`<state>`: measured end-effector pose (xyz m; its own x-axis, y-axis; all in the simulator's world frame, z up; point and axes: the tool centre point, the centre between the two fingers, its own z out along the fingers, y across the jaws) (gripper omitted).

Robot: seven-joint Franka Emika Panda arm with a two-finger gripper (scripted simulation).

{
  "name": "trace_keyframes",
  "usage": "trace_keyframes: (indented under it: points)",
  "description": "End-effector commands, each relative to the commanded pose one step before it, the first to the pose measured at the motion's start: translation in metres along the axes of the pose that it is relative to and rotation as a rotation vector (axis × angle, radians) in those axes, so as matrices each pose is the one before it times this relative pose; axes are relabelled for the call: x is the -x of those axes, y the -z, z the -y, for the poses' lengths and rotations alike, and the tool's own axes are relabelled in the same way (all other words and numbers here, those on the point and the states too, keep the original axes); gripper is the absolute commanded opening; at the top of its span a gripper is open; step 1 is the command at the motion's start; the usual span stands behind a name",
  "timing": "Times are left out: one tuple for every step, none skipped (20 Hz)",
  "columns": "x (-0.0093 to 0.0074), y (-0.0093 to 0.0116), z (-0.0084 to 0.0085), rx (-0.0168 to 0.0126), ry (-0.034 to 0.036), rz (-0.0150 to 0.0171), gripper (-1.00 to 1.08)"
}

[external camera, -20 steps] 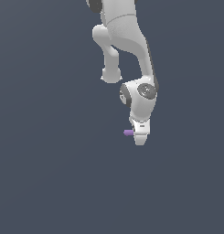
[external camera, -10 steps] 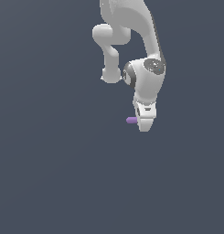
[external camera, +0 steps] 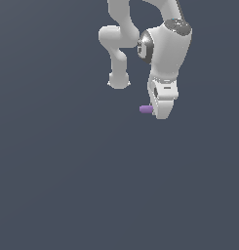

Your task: Pick up the object and move it to a goal position.

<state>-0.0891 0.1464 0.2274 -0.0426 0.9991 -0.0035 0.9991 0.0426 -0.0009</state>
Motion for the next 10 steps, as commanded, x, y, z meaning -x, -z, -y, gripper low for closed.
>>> trace_keyframes:
  points:
    - [-0.00371, 0.02713, 0.00824, -0.00034, 0.00076, -0.00158, -1.0]
    - [-0.00146, 0.01134, 0.00316, 0.0, 0.00022, -0.00065, -1.0]
    - [-0.00145, 0.01121, 0.0031, 0.00001, 0.00015, -0.00046, -1.0]
    - [-0.00141, 0.01103, 0.00302, 0.00002, 0.00014, -0.00047, -1.0]
    - [-0.00137, 0.01087, 0.00296, 0.00003, 0.00013, -0.00047, -1.0]
    - [-0.00132, 0.01074, 0.0029, 0.00005, 0.00011, -0.00047, -1.0]
    - [-0.00137, 0.01054, 0.00281, 0.0, 0.0, 0.0, -1.0]
    - [-0.00117, 0.01058, 0.0028, 0.00011, 0.00009, -0.00068, -1.0]
    - [-0.0013, 0.01024, 0.00268, 0.0, 0.0, 0.0, -1.0]
    - [-0.00125, 0.01002, 0.00258, 0.0, 0.0, 0.0, -1.0]
